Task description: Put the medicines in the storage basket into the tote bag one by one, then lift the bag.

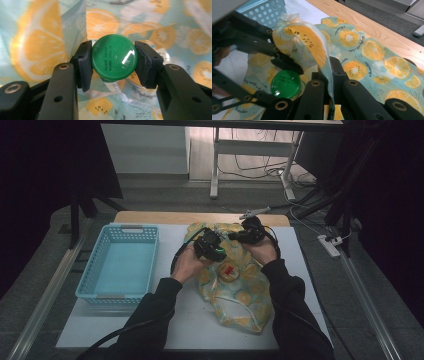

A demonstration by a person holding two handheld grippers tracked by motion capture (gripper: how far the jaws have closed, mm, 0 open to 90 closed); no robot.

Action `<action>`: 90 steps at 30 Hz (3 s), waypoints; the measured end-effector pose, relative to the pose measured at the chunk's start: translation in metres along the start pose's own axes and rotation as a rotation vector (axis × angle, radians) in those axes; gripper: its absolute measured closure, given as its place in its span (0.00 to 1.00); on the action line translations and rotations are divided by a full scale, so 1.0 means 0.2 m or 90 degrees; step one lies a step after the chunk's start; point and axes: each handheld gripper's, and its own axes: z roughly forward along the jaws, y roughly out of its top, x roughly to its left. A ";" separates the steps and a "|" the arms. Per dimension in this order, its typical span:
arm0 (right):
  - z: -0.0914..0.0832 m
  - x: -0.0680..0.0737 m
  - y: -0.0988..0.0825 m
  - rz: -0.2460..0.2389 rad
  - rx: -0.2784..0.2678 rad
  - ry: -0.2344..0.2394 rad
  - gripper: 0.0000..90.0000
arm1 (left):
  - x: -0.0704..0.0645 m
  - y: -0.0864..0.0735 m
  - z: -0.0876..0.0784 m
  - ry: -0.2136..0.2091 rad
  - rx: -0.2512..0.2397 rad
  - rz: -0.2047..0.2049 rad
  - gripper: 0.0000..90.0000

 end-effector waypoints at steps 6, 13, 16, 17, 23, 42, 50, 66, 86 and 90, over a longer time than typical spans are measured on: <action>0.01 0.00 0.00 0.000 0.004 -0.002 1.00 | 0.02 0.01 0.04 0.004 -0.002 -0.005 0.57; 0.01 -0.01 -0.01 0.003 0.004 -0.006 1.00 | 0.03 0.02 0.08 -0.002 -0.012 -0.014 0.57; 0.01 -0.01 -0.01 0.004 0.004 -0.007 1.00 | 0.03 0.02 0.09 0.000 -0.017 -0.012 0.57; 0.01 -0.01 -0.01 0.005 0.004 -0.007 1.00 | 0.03 0.03 0.09 -0.003 -0.018 -0.012 0.57; 0.02 -0.01 -0.01 0.008 0.006 -0.009 1.00 | 0.02 0.03 0.09 -0.017 -0.032 -0.003 0.49; -0.01 -0.01 -0.01 0.009 0.001 -0.013 1.00 | -0.10 -0.01 -0.12 -0.076 -0.076 0.012 0.21; -0.01 -0.01 0.00 0.007 0.001 -0.013 1.00 | -0.14 -0.06 -0.21 -0.115 -0.090 0.028 0.09; -0.03 -0.01 -0.02 0.008 0.001 -0.011 1.00 | -0.15 -0.25 -0.34 -0.124 -0.117 0.027 0.00; -0.05 0.02 -0.03 0.002 -0.005 -0.004 1.00 | -0.23 -0.38 -0.35 -0.174 -0.128 0.027 0.00; -0.06 0.03 -0.03 0.002 -0.006 -0.004 1.00 | -0.25 -0.40 -0.34 -0.165 -0.119 0.036 0.00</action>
